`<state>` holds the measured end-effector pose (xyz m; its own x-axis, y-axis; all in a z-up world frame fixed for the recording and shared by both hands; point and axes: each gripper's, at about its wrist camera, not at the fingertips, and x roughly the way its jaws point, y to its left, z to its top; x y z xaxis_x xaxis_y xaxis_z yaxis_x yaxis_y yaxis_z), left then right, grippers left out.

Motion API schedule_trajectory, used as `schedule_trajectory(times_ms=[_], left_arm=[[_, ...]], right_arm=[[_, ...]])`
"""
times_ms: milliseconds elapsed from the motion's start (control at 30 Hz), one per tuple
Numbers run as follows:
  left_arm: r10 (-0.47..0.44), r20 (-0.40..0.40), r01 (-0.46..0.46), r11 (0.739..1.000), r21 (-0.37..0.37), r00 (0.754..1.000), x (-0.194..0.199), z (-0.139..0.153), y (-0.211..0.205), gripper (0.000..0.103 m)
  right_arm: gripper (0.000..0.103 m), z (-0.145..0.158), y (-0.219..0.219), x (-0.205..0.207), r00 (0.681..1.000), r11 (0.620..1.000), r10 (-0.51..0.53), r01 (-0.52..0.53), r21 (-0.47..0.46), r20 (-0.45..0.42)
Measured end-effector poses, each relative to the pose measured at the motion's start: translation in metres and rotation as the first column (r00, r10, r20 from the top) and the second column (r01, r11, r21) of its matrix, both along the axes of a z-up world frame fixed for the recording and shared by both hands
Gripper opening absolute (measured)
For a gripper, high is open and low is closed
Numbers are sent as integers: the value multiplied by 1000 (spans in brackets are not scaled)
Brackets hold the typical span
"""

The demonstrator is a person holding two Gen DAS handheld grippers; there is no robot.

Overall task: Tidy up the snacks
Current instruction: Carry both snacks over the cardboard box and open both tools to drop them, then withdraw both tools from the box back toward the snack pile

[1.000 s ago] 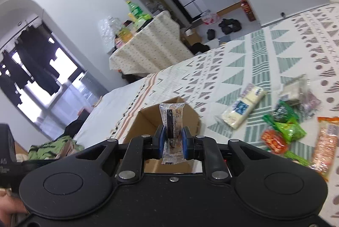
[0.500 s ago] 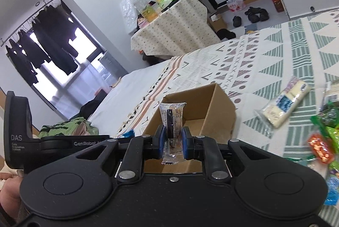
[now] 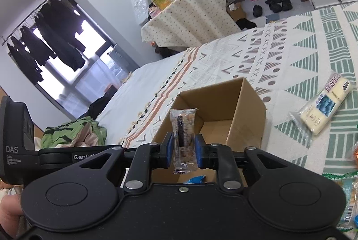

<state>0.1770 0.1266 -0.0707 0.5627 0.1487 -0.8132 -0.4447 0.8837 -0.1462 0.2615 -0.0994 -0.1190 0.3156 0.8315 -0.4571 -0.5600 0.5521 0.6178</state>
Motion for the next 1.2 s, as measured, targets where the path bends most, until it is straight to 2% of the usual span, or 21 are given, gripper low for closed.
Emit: schedule_trajectory(times_ms=[67, 167, 400, 500, 633, 767, 833, 1000, 1067, 1133, 1200], left_arm=[[-4, -2, 4, 1000, 6, 1000, -2, 1, -2, 69], [-1, -16, 1, 1000, 3, 1000, -6, 1, -3, 77], [6, -37, -6, 1000, 9, 999, -17, 5, -12, 81], [3, -27, -3, 1000, 16, 1000, -24, 9, -19, 87], [-10, -39, 10, 1000, 3, 999, -29, 12, -30, 89], [-22, -17, 22, 1000, -10, 1000, -35, 19, -41, 101], [-25, -5, 25, 1000, -8, 1000, -38, 22, -46, 103], [-47, 12, 47, 999, -5, 999, -44, 31, -59, 103], [-59, 25, 59, 998, -3, 998, -47, 34, -65, 103], [-68, 37, 68, 998, -4, 997, -49, 37, -71, 103], [-76, 40, 76, 997, -4, 996, -51, 38, -78, 103]], right_arm=[[32, 3, -5, -2, 1000, 1000, -16, 16, 3, 0], [32, 6, -13, -1, 998, 999, -54, 54, 2, -15], [38, 13, -33, -13, 992, 991, -120, 118, -69, -28], [41, 14, -43, -21, 989, 987, -142, 139, -87, -36], [54, 18, -54, -28, 984, 977, -176, 171, -130, -24], [68, 27, -67, -33, 980, 969, -199, 199, -147, 16], [78, 30, -74, -37, 975, 961, -219, 223, -163, 40], [81, 37, -97, -41, 957, 943, -283, 290, -164, 67], [86, 40, -109, -43, 946, 934, -315, 322, -153, 72], [95, 40, -121, -47, 933, 921, -348, 358, -151, 88], [98, 40, -132, -49, 918, 904, -384, 395, -161, 97]])
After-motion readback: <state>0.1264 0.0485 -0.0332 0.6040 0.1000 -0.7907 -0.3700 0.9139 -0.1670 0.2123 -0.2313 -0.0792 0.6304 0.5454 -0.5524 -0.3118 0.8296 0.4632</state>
